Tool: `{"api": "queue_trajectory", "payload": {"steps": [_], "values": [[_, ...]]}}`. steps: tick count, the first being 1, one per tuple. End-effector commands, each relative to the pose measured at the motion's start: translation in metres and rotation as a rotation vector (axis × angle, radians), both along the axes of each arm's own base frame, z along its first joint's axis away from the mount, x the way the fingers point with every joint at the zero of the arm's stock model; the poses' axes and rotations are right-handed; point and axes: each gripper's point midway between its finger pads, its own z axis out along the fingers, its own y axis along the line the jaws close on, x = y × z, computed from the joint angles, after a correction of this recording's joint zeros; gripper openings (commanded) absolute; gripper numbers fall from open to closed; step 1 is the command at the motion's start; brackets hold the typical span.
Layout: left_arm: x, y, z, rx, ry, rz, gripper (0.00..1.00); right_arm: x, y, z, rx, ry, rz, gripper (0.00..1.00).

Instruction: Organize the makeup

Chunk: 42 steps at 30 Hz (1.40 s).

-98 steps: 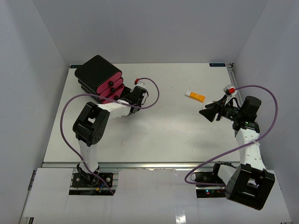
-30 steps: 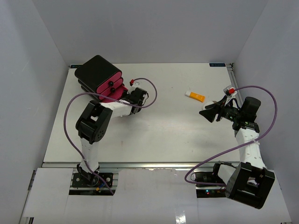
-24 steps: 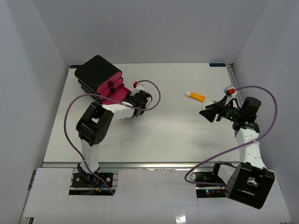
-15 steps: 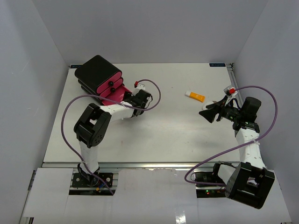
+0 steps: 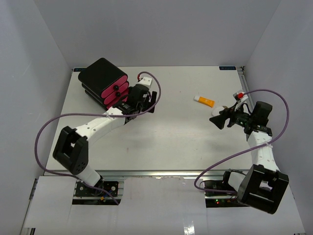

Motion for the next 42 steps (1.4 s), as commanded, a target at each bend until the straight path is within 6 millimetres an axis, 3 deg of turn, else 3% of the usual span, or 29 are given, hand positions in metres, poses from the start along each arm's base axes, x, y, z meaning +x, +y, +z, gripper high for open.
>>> {"api": "queue_trajectory", "payload": {"steps": [1,2,5,9,14,20,26,27,42], "values": [[-0.073,-0.052,0.046,-0.305,0.066,-0.383,0.95,0.020,-0.036,-0.018,-0.182,0.072,-0.114,0.91],[-0.089,-0.053,0.049,-0.340,0.073,-0.436,0.96,0.023,-0.046,-0.024,-0.228,0.100,-0.157,0.92],[-0.112,-0.051,0.053,-0.385,0.052,-0.508,0.98,0.036,-0.078,-0.039,-0.272,0.239,-0.342,0.96],[-0.130,-0.036,0.056,-0.395,0.003,-0.524,0.98,0.046,-0.090,-0.057,-0.195,0.435,-0.503,0.92],[-0.143,-0.028,0.070,-0.426,-0.060,-0.537,0.98,0.068,-0.102,-0.068,-0.180,0.532,-0.642,0.90],[-0.149,-0.025,0.076,-0.451,-0.084,-0.541,0.98,0.098,-0.102,-0.069,-0.170,0.619,-0.745,0.90],[-0.148,-0.025,0.071,-0.451,-0.070,-0.532,0.98,0.122,-0.103,-0.083,-0.100,0.737,-0.809,0.90],[-0.148,-0.025,0.070,-0.450,-0.067,-0.532,0.98,0.123,-0.104,-0.092,-0.108,0.766,-0.816,0.90],[-0.144,-0.025,0.064,-0.449,-0.052,-0.519,0.98,0.138,-0.084,-0.133,-0.182,0.872,-0.833,0.90]]}}
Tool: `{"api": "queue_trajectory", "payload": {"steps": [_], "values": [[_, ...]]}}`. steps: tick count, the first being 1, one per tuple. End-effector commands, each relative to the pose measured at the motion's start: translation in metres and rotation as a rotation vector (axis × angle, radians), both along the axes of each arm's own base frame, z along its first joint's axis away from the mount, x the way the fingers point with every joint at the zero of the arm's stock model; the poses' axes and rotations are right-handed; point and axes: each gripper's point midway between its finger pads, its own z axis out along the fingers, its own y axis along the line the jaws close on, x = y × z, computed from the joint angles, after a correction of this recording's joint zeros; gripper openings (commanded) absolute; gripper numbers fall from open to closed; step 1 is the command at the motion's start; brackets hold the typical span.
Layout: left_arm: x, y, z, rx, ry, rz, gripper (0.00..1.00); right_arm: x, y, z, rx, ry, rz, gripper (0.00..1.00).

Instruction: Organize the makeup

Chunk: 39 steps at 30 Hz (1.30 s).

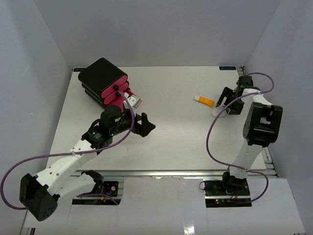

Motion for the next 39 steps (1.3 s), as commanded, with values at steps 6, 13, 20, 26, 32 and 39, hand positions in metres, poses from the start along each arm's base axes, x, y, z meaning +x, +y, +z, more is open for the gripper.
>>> {"api": "queue_trajectory", "payload": {"steps": [6,13,20,26,32,39], "values": [[0.002,-0.003,-0.003,-0.011,0.007,-0.007,0.98,0.006,-0.002,-0.018,-0.084,0.062,-0.023,0.90],[0.006,-0.001,-0.005,-0.006,0.009,0.004,0.98,-0.006,-0.003,-0.030,-0.177,0.091,0.025,0.93],[0.002,-0.002,-0.001,-0.022,-0.011,-0.022,0.98,-0.017,0.003,-0.049,-0.244,0.121,0.156,0.84],[0.000,-0.004,0.005,-0.040,-0.042,-0.042,0.98,-0.025,0.001,-0.050,-0.301,0.097,0.220,0.63],[-0.010,-0.008,0.015,-0.077,-0.088,-0.105,0.98,-0.030,0.007,-0.037,-0.317,0.014,0.315,0.45],[-0.026,-0.023,0.029,-0.206,-0.087,-0.196,0.98,-0.053,0.058,0.046,-0.190,-0.319,0.634,0.19]]}}
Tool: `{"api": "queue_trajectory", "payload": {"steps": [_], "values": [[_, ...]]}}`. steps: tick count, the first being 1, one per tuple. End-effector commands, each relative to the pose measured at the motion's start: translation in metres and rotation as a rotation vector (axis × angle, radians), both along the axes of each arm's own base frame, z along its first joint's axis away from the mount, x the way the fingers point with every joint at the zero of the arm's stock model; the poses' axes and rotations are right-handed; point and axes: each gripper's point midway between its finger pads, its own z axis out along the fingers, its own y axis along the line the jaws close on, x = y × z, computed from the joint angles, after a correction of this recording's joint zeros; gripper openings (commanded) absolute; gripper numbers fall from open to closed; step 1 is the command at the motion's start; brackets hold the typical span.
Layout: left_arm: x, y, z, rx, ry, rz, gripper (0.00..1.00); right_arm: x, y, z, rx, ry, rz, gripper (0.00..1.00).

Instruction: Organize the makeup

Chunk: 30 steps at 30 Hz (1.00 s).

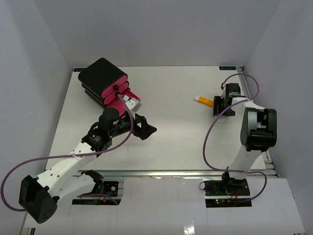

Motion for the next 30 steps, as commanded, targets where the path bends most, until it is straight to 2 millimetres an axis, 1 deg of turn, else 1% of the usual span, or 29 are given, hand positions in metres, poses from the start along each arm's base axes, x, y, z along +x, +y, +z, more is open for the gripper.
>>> {"api": "queue_trajectory", "payload": {"steps": [1,2,3,4,6,8,9,10,11,12,13,15,17,19,24,27,29,30], "values": [[-0.015,-0.018,0.030,-0.183,0.002,-0.103,0.98,-0.029,0.055,0.075,0.143,-0.214,0.414,0.18],[-0.021,-0.024,0.033,-0.245,0.064,-0.127,0.98,-0.037,0.065,0.090,0.167,-0.268,0.493,0.18],[-0.024,-0.028,0.029,-0.282,0.121,-0.138,0.98,-0.051,0.085,0.118,0.232,-0.361,0.607,0.18],[-0.021,-0.036,0.032,-0.338,0.141,-0.153,0.98,-0.063,0.095,0.126,0.256,-0.393,0.685,0.18],[-0.020,-0.047,0.033,-0.416,0.247,-0.152,0.98,-0.089,0.110,0.149,0.270,-0.485,0.843,0.18],[-0.014,-0.064,0.036,-0.430,0.260,-0.145,0.98,-0.118,0.129,0.161,0.349,-0.549,0.978,0.22],[-0.014,-0.075,0.038,-0.424,0.260,-0.152,0.98,-0.129,0.137,0.165,0.386,-0.571,1.026,0.23],[-0.012,-0.084,0.038,-0.415,0.259,-0.148,0.98,-0.139,0.140,0.172,0.386,-0.605,1.077,0.23],[-0.011,-0.094,0.043,-0.414,0.254,-0.151,0.98,-0.146,0.144,0.178,0.390,-0.633,1.114,0.24],[-0.012,-0.103,0.049,-0.416,0.250,-0.159,0.98,-0.150,0.146,0.184,0.397,-0.652,1.136,0.24],[-0.011,-0.113,0.042,-0.403,0.268,-0.159,0.98,-0.155,0.147,0.188,0.396,-0.666,1.155,0.24],[-0.009,-0.126,0.046,-0.409,0.267,-0.164,0.98,-0.160,0.148,0.190,0.386,-0.682,1.180,0.24],[-0.007,-0.138,0.045,-0.399,0.270,-0.154,0.98,-0.164,0.148,0.191,0.374,-0.696,1.195,0.24],[-0.007,-0.147,0.048,-0.403,0.269,-0.159,0.98,-0.167,0.149,0.193,0.368,-0.708,1.203,0.23],[-0.008,-0.171,0.031,-0.372,0.308,-0.163,0.98,-0.169,0.148,0.193,0.354,-0.719,1.211,0.23],[-0.006,-0.186,0.031,-0.365,0.310,-0.167,0.98,-0.171,0.148,0.192,0.347,-0.723,1.214,0.23],[-0.002,-0.195,0.022,-0.344,0.322,-0.155,0.97,-0.171,0.148,0.192,0.339,-0.728,1.215,0.23],[0.000,-0.199,0.021,-0.339,0.322,-0.155,0.97,-0.171,0.148,0.192,0.338,-0.728,1.214,0.24]]}}
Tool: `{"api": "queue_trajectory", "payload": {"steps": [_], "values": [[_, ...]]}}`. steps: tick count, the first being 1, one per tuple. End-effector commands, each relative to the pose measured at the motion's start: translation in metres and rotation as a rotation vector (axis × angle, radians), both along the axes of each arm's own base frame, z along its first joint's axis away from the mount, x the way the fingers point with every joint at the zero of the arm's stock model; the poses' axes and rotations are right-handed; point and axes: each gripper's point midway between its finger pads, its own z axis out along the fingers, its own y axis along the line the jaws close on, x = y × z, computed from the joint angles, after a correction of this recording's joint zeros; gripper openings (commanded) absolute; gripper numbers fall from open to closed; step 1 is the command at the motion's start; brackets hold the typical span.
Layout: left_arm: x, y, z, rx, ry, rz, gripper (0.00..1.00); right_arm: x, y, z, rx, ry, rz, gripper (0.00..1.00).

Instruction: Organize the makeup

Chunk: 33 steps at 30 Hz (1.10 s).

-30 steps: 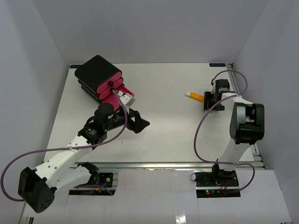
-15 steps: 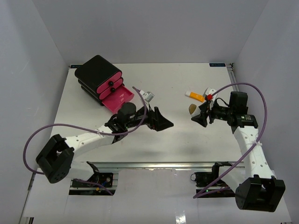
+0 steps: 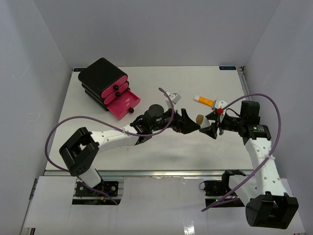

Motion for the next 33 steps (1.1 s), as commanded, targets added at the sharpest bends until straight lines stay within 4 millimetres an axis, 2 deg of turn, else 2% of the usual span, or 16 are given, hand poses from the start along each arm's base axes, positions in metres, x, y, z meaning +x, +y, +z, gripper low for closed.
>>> {"api": "queue_trajectory", "payload": {"steps": [1,6,9,14,23,26,27,29,31,32,33], "values": [[0.007,-0.021,0.018,-0.022,-0.025,0.015,0.96,-0.006,0.004,0.006,0.014,-0.042,0.035,0.24],[0.010,-0.034,0.018,-0.013,-0.027,0.006,0.95,-0.004,0.002,0.006,0.006,-0.055,0.023,0.24],[0.013,-0.040,0.011,0.006,-0.020,0.013,0.93,-0.004,0.002,0.005,0.004,-0.056,0.021,0.24],[0.021,-0.046,0.010,0.019,-0.016,0.032,0.85,-0.002,0.000,0.002,-0.007,-0.068,0.009,0.24],[0.014,-0.055,-0.008,0.111,0.016,-0.015,0.52,0.004,-0.004,0.000,-0.020,-0.077,-0.037,0.28],[0.009,-0.054,-0.010,0.127,0.024,-0.035,0.39,0.007,-0.006,0.000,-0.024,-0.090,-0.057,0.36],[0.008,-0.052,-0.010,0.130,0.025,-0.037,0.34,0.007,-0.006,0.000,-0.025,-0.095,-0.062,0.42],[0.006,-0.048,-0.012,0.142,0.029,-0.035,0.14,0.008,-0.007,-0.001,-0.026,-0.102,-0.072,0.60],[0.006,-0.043,-0.013,0.153,0.029,-0.015,0.04,0.009,-0.008,0.000,-0.027,-0.122,-0.079,0.96],[0.007,-0.041,-0.009,0.146,0.022,-0.002,0.03,0.009,-0.008,-0.001,-0.027,-0.123,-0.079,0.90],[0.009,-0.034,-0.009,0.153,0.015,0.023,0.00,0.009,-0.008,-0.001,-0.028,-0.128,-0.082,0.90]]}}
